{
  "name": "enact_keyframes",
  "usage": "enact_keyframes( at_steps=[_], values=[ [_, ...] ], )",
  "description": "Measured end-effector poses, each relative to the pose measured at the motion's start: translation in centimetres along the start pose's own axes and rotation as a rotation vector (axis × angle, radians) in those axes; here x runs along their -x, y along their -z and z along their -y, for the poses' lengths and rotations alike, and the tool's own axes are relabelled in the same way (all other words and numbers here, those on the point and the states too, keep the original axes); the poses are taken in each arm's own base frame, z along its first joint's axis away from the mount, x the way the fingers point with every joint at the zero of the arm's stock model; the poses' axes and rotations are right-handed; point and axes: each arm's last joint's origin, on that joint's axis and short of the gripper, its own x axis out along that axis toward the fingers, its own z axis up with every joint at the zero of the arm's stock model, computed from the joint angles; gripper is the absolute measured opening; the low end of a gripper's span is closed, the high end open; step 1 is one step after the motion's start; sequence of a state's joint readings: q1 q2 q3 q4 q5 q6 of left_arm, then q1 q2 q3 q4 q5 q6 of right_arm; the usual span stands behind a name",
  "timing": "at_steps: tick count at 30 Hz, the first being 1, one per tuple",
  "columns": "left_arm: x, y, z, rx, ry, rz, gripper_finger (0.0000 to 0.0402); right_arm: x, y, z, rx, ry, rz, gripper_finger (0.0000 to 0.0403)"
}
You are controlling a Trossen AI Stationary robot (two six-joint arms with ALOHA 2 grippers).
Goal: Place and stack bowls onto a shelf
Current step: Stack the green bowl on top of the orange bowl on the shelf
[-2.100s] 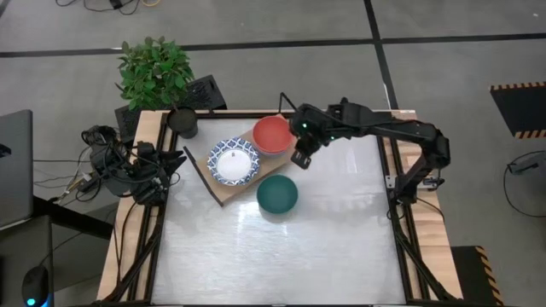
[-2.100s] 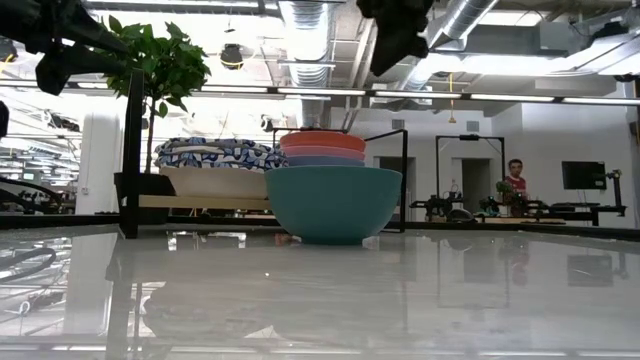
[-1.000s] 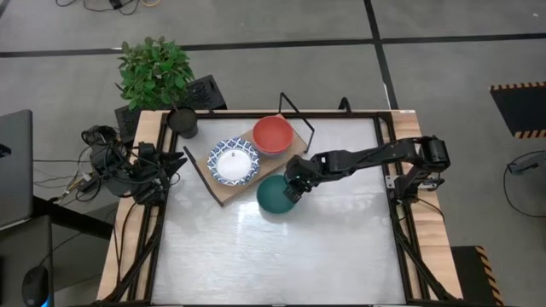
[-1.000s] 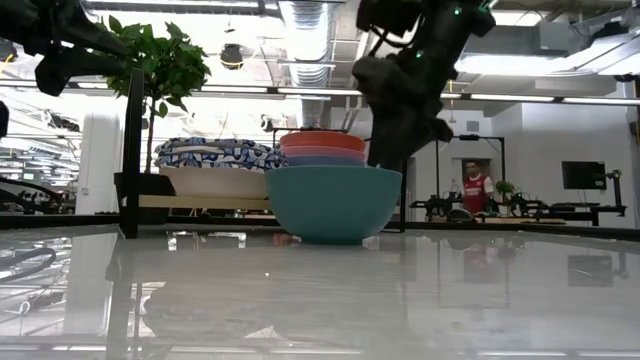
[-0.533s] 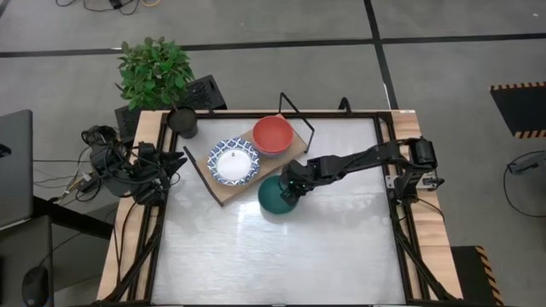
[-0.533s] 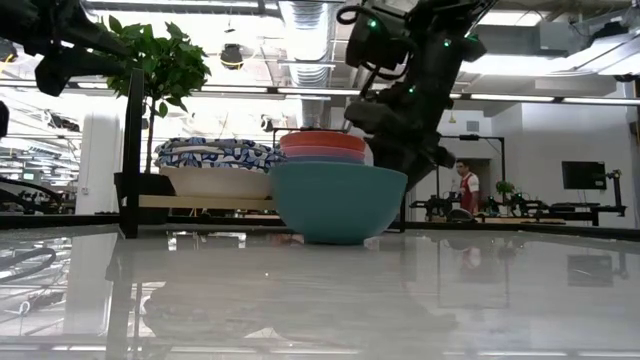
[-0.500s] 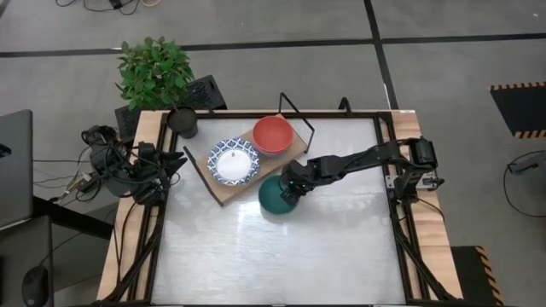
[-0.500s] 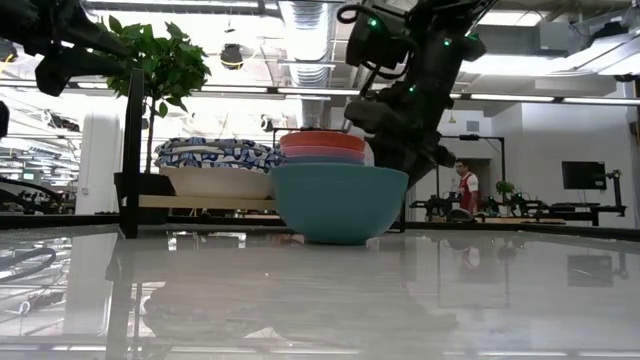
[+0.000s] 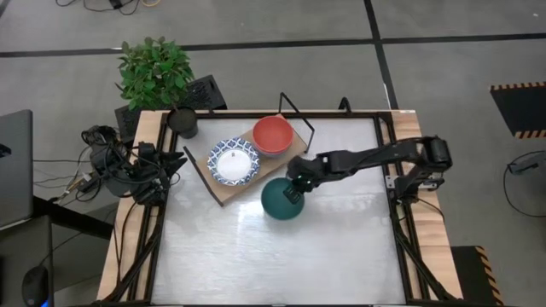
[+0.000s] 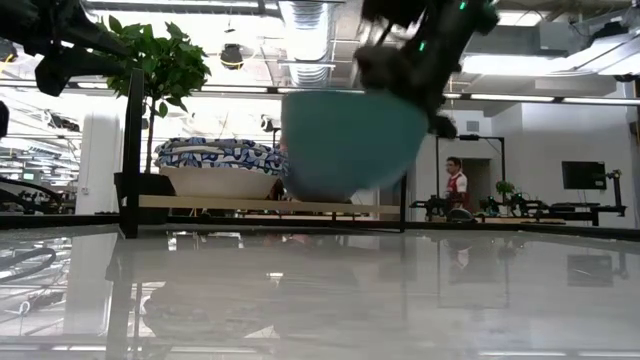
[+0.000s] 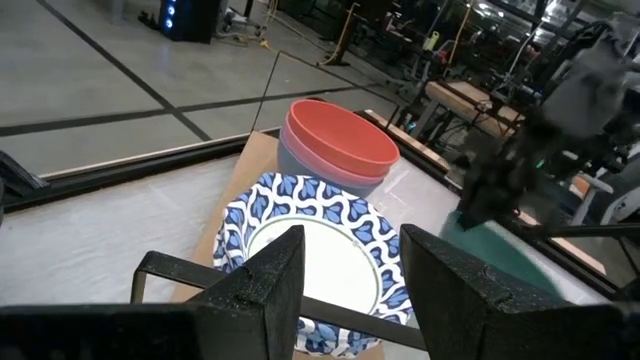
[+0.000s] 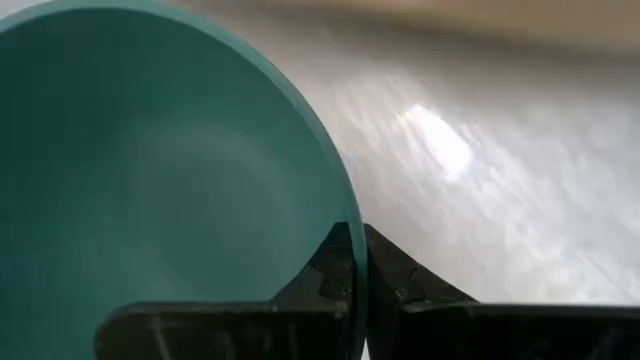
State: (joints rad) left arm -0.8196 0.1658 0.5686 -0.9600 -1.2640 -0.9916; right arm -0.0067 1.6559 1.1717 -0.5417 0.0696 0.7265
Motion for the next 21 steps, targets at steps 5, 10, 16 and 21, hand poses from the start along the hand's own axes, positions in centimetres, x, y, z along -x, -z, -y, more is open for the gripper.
enact_keyframes(
  at_steps=[5,10,16,21],
  values=[
    [0.0,0.0,0.0,0.0,0.0,0.0,0.0151,5.2,-1.4,0.5,-0.008,-0.092,0.144,0.0024],
    [0.0,0.0,0.0,-0.002,-0.001,0.0,0.0151,10.7,-3.7,2.4,-0.045,-0.158,0.406,0.0024],
    [0.0,0.0,0.0,-0.002,-0.001,0.001,0.0151,15.2,-6.8,5.8,-0.128,-0.194,0.707,0.0024],
    [0.0,0.0,0.0,-0.002,-0.003,0.003,0.0151,15.3,-9.2,8.8,-0.186,-0.195,0.791,0.0024]
  ],
)
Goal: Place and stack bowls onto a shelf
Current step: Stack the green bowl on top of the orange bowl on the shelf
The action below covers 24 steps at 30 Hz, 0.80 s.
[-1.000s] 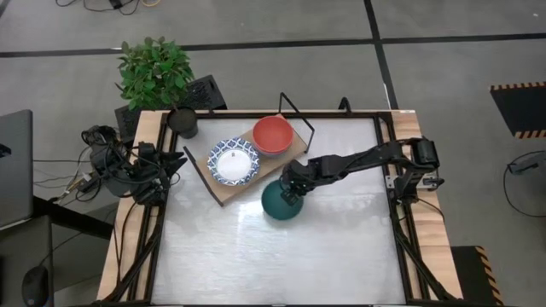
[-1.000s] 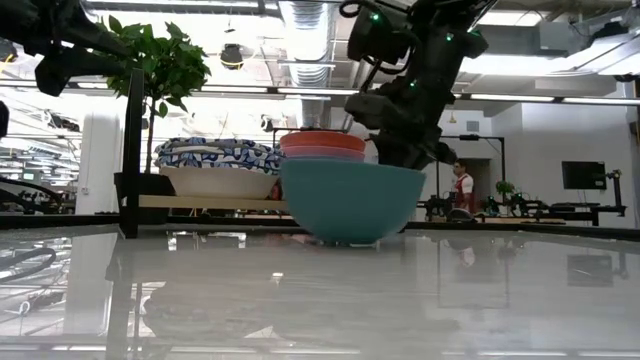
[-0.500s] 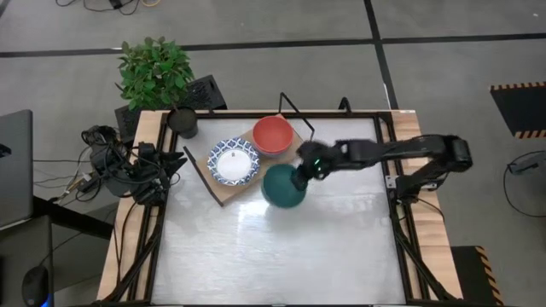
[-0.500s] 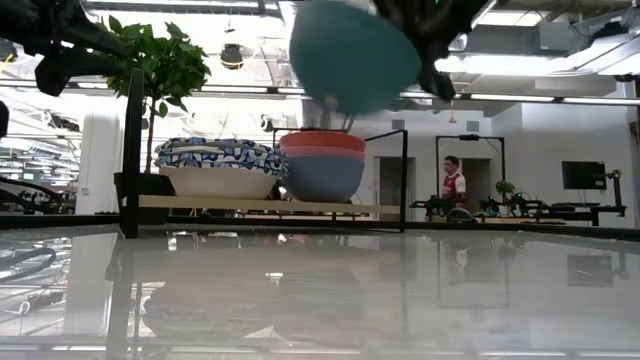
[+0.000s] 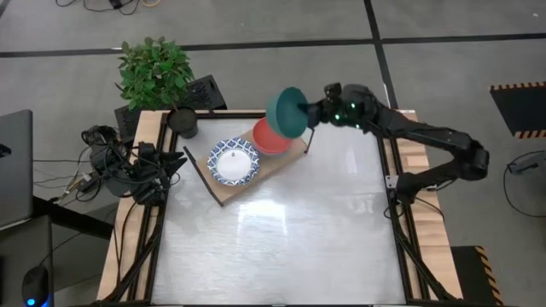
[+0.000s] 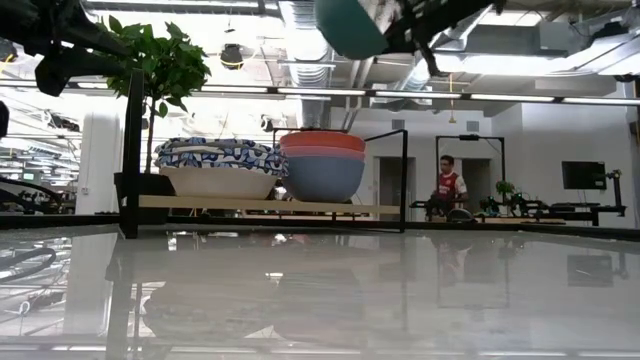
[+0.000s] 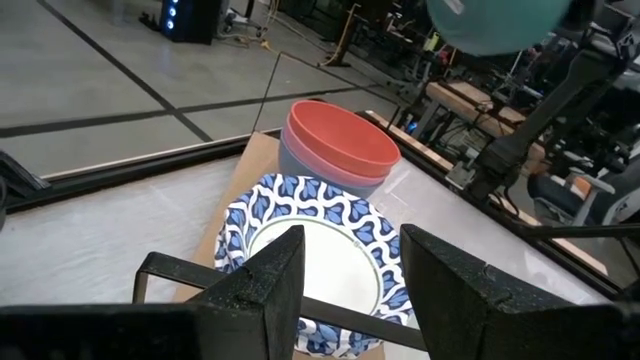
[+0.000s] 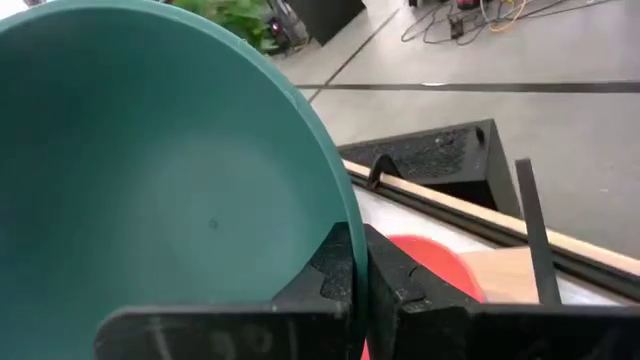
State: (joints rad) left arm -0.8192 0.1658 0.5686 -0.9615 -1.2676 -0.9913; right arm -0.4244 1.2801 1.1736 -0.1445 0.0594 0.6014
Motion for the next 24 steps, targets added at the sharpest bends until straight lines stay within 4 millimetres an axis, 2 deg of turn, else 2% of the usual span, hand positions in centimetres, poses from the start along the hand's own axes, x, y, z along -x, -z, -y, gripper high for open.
enact_keyframes(
  at_steps=[5,9,15,24],
  values=[
    [0.0,0.0,0.0,0.0,-0.001,0.001,0.0151,-3.0,0.1,2.8,-0.071,0.012,-0.073,0.0024],
    [0.0,0.0,0.0,-0.003,-0.001,0.001,0.0151,-5.3,0.2,3.7,-0.09,0.016,-0.135,0.0024],
    [0.0,0.1,-0.1,-0.009,-0.001,-0.004,0.0151,-8.1,0.5,4.2,-0.056,0.086,-0.259,0.0024],
    [0.0,0.1,-0.1,-0.013,0.0,-0.007,0.0151,-10.4,0.8,3.9,0.047,0.25,-0.449,0.0027]
  ],
)
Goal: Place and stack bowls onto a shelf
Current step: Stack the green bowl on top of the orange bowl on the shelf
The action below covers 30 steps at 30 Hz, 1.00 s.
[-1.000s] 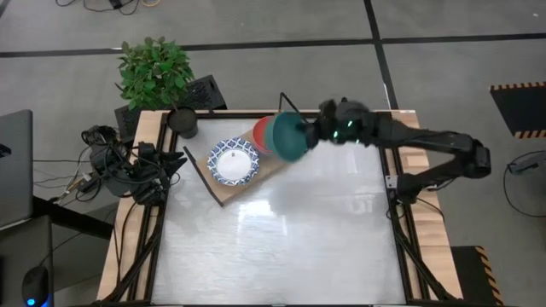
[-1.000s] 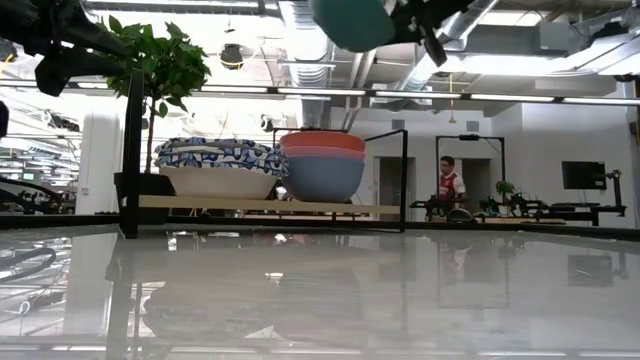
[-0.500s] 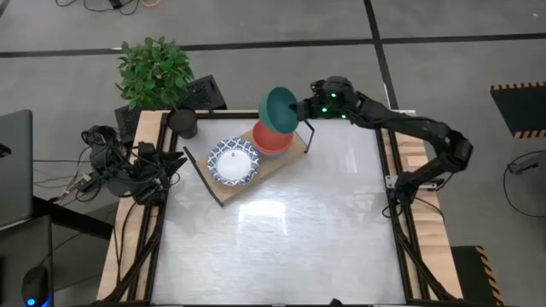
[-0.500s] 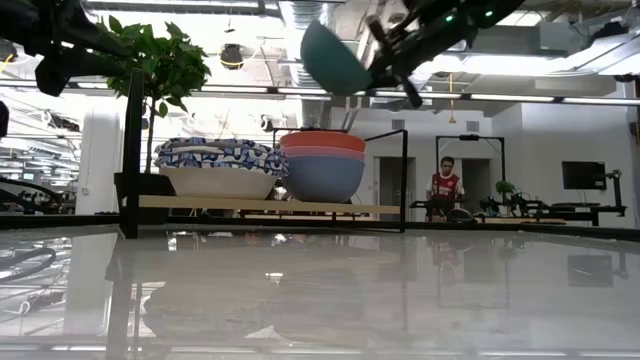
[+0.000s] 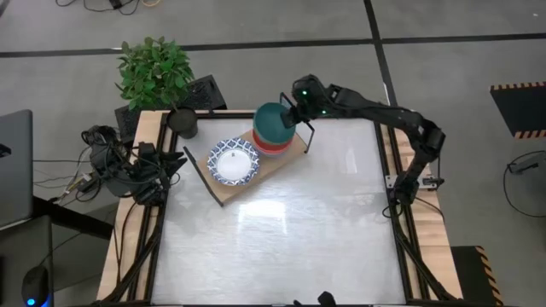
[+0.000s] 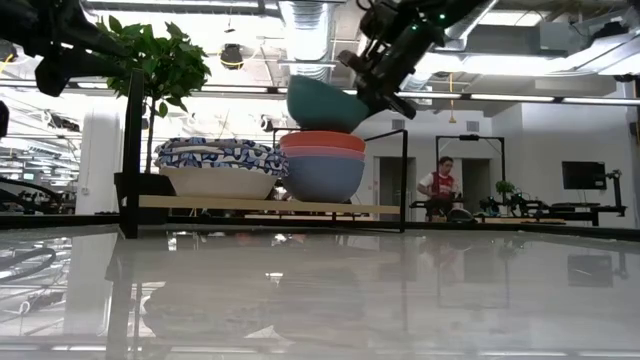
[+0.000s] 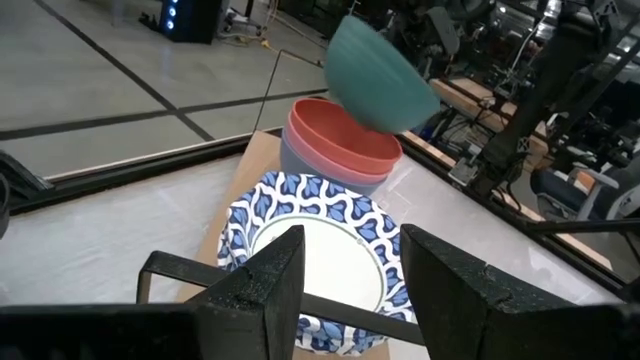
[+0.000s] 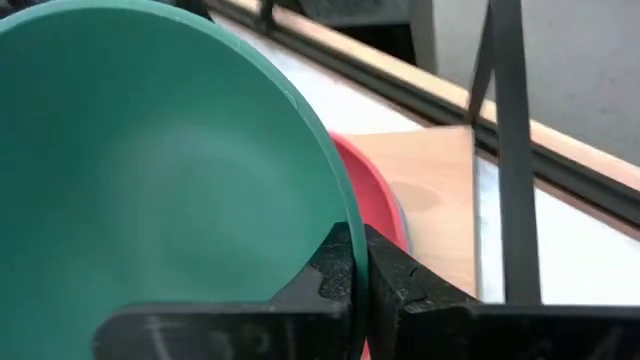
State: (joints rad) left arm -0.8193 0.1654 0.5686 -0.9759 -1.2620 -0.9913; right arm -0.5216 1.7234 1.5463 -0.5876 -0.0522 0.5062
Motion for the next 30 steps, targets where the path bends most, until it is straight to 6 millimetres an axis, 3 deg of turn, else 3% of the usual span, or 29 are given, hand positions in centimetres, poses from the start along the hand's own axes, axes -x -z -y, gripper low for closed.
enact_keyframes(
  at_steps=[7,30],
  values=[
    [0.0,0.0,0.0,-0.004,-0.001,0.0,0.0151,-1.4,-0.1,0.1,0.032,0.063,-0.071,0.0028],
    [0.0,0.0,0.0,-0.004,-0.002,0.0,0.0151,-1.3,-0.1,0.1,0.093,0.05,-0.09,0.0066]
  ],
)
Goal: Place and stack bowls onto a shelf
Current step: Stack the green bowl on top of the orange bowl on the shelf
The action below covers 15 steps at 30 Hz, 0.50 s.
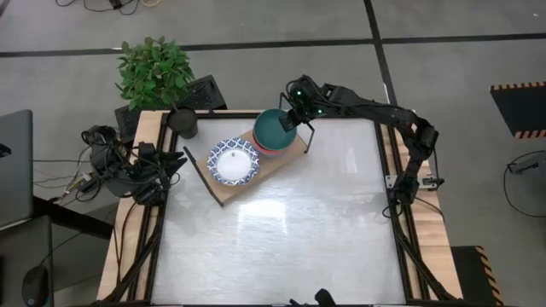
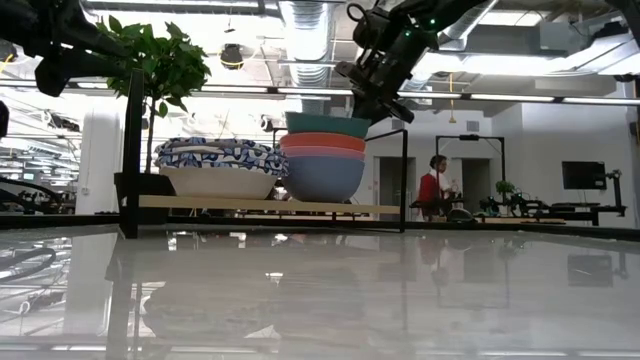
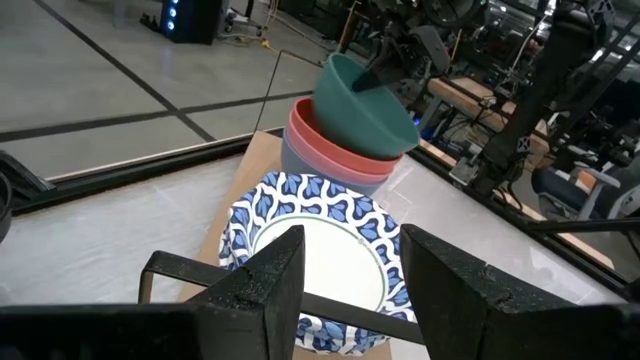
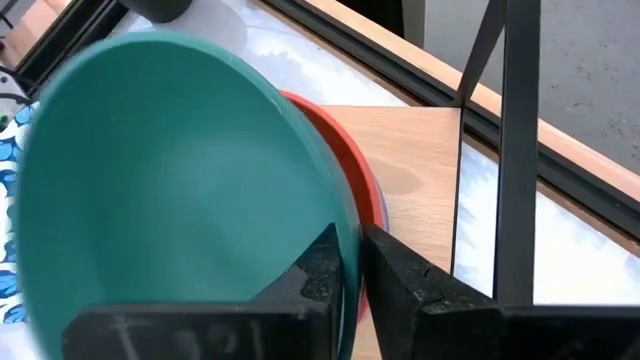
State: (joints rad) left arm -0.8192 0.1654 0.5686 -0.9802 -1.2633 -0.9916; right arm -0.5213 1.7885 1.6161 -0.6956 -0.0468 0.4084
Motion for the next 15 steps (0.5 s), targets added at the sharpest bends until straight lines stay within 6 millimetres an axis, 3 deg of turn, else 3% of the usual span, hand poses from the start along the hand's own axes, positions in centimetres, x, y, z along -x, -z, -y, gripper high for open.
enact_keyframes(
  at_steps=[10,15],
  values=[
    [0.0,0.0,0.0,0.0,0.0,0.0,0.0151,0.1,-0.7,0.0,0.023,-0.024,0.061,0.0134],
    [0.0,0.0,0.0,0.008,0.0,0.0,0.0151,1.6,-2.1,-0.2,0.016,-0.033,0.107,0.0147]
  ],
)
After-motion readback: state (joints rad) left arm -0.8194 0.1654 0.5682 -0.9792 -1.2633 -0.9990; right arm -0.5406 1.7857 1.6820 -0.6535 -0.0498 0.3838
